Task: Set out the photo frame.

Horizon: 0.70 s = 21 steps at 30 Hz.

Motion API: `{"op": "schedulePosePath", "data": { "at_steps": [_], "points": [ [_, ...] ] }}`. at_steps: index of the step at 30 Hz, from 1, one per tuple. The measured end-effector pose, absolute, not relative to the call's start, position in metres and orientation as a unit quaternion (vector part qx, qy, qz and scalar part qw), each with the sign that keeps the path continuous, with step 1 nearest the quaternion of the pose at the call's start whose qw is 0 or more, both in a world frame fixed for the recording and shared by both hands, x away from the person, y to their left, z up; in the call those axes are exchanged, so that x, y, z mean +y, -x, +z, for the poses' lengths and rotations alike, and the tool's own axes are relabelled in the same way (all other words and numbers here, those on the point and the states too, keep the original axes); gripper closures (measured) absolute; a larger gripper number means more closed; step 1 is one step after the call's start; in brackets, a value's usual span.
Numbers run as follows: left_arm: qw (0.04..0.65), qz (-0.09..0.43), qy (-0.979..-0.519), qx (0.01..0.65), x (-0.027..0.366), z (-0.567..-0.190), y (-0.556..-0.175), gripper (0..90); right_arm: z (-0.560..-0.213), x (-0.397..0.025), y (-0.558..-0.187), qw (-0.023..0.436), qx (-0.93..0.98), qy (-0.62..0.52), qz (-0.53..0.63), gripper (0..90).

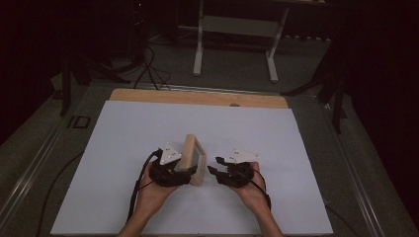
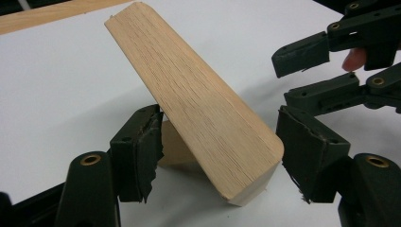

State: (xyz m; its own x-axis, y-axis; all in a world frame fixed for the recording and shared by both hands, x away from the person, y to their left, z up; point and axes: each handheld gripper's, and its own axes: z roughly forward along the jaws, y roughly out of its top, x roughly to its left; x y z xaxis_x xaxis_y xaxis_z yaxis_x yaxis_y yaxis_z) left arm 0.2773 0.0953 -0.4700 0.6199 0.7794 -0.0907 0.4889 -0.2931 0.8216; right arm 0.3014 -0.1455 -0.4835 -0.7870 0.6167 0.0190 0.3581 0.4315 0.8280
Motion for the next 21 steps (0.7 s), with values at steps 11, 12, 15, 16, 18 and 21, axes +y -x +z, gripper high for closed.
{"op": "schedulePosePath", "data": {
  "at_steps": [11,12,15,16,18,21],
  "points": [
    [0.445,0.149,-0.780,0.413,0.0945,-0.4724,-0.2811,38.8,-0.4818,-0.1483,-0.3018,0.146,0.831,-0.294,0.450,53.7],
    [0.445,0.148,-0.780,0.413,0.0944,-0.4723,-0.2812,39.1,-0.4815,-0.1485,-0.3017,0.145,0.830,-0.295,0.450,53.7],
    [0.445,0.147,-0.780,0.414,0.0943,-0.4723,-0.2812,41.0,-0.4809,-0.1493,-0.3017,0.146,0.829,-0.296,0.451,53.7],
    [0.446,0.145,-0.780,0.414,0.0943,-0.4721,-0.2810,41.0,-0.4807,-0.1496,-0.3018,0.146,0.829,-0.296,0.451,53.7],
    [0.446,0.146,-0.780,0.413,0.0944,-0.4720,-0.2809,44.2,-0.4801,-0.1502,-0.3018,0.147,0.828,-0.297,0.453,53.7],
    [0.444,0.146,-0.780,0.415,0.0943,-0.4712,-0.2803,46.1,-0.4785,-0.1526,-0.3023,0.149,0.825,-0.300,0.455,53.7]
  ]
}}
